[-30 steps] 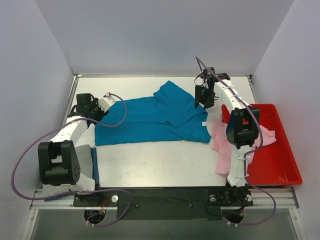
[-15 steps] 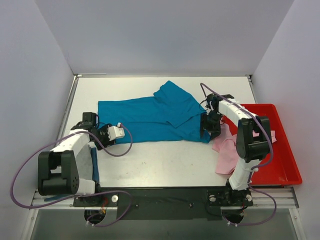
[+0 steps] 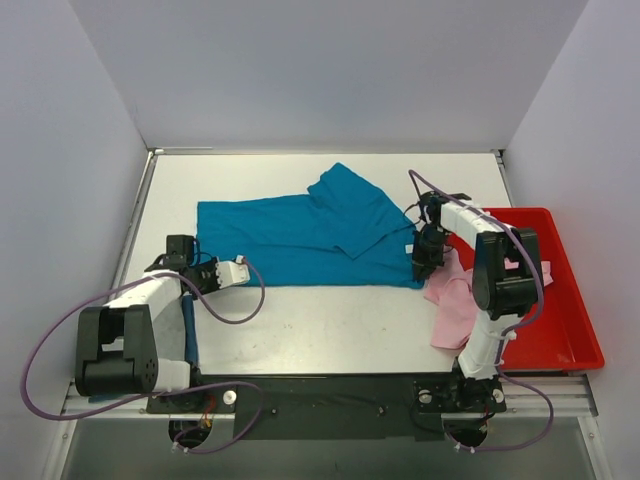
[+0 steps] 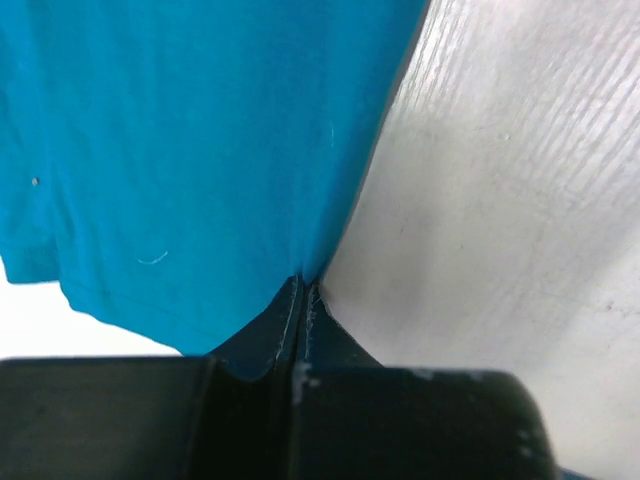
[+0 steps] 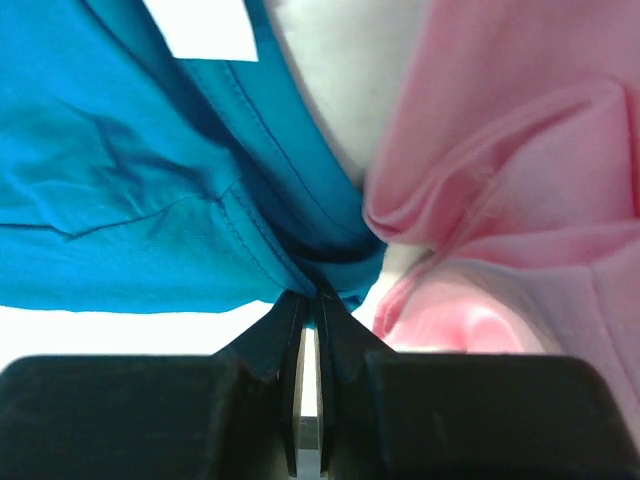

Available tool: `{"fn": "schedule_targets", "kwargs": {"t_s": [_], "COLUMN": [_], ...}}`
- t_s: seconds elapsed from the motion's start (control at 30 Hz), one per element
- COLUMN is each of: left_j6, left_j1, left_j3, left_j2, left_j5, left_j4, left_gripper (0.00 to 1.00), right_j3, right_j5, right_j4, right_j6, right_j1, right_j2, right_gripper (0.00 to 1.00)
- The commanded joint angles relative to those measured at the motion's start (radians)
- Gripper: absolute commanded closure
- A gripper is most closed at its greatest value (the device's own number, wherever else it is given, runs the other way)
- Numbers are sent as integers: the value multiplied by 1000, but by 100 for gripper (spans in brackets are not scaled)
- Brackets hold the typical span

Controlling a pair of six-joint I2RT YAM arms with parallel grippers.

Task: Fold and stack the t-shirts
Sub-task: Fold the flattened tshirt in 1/3 of the way

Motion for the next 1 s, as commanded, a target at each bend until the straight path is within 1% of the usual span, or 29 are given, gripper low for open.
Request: {"fn": "schedule_targets", "kwargs": {"t_s": [0.0, 0.07, 0.13, 0.2, 0.3, 0.4, 0.5, 0.53, 0.57, 0.6, 0.63, 0.67, 0.7, 0.73, 0.77, 0.8, 0.83, 0.87, 0.9, 0.93, 0.97], "left_j6": [-6, 24, 65, 102, 136, 152, 201, 208, 218, 218, 211, 170, 142, 58, 16, -107, -180, -281, -341, -437, -471], "left_j1": [50, 53, 53, 50, 51, 50, 48, 50, 47, 47, 47, 47, 45, 47, 47, 47, 48, 51, 51, 53, 56], "left_j3": [79, 98, 92, 84, 80, 74, 96, 104, 122, 130, 153, 169, 201, 222, 265, 318, 351, 403, 422, 455, 472], "left_j2": [-28, -46, -77, -106, -128, -144, -149, -149, -149, -152, -151, -152, -152, -149, -138, -128, -99, -82, -45, -26, 13], "left_j5": [-35, -21, 37, 65, 68, 53, 67, 82, 85, 100, 111, 129, 163, 185, 214, 228, 246, 251, 257, 257, 252], "left_j4": [-94, -188, -259, -331, -438, -500, -599, -637, -653, -671, -673, -655, -639, -591, -561, -484, -446, -376, -338, -270, -250], "left_gripper": [100, 100, 100, 100, 100, 100, 100, 96, 77, 64, 48, 32, 28, 23, 21, 19, 18, 18, 18, 21, 23], "right_j3": [-46, -74, -107, -123, -141, -178, -193, -198, -204, -210, -209, -187, -142, -99, 7, 64, 196, 260, 399, 476, 592], "right_j5": [37, 17, 7, 3, -9, -26, -41, -46, -55, -62, -75, -76, -75, -73, -72, -73, -78, -75, -67, -50, -46], "right_j4": [-129, -146, -163, -196, -244, -278, -307, -327, -336, -351, -360, -380, -403, -410, -423, -426, -425, -423, -407, -400, -385], "right_j6": [46, 55, 55, 53, 55, 70, 79, 78, 76, 64, 44, 35, 12, -2, -25, -42, -78, -103, -141, -155, -190], "right_j1": [-11, -9, -8, -5, 1, 26, 50, 53, 60, 61, 63, 63, 67, 70, 81, 96, 107, 122, 133, 144, 147], "right_j2": [-106, -133, -141, -146, -164, -201, -219, -227, -230, -236, -236, -231, -225, -216, -199, -187, -150, -129, -79, -51, 16], "right_gripper": [100, 100, 100, 100, 100, 100, 100, 100, 100, 100, 97, 88, 70, 65, 56, 54, 52, 51, 49, 48, 48]}}
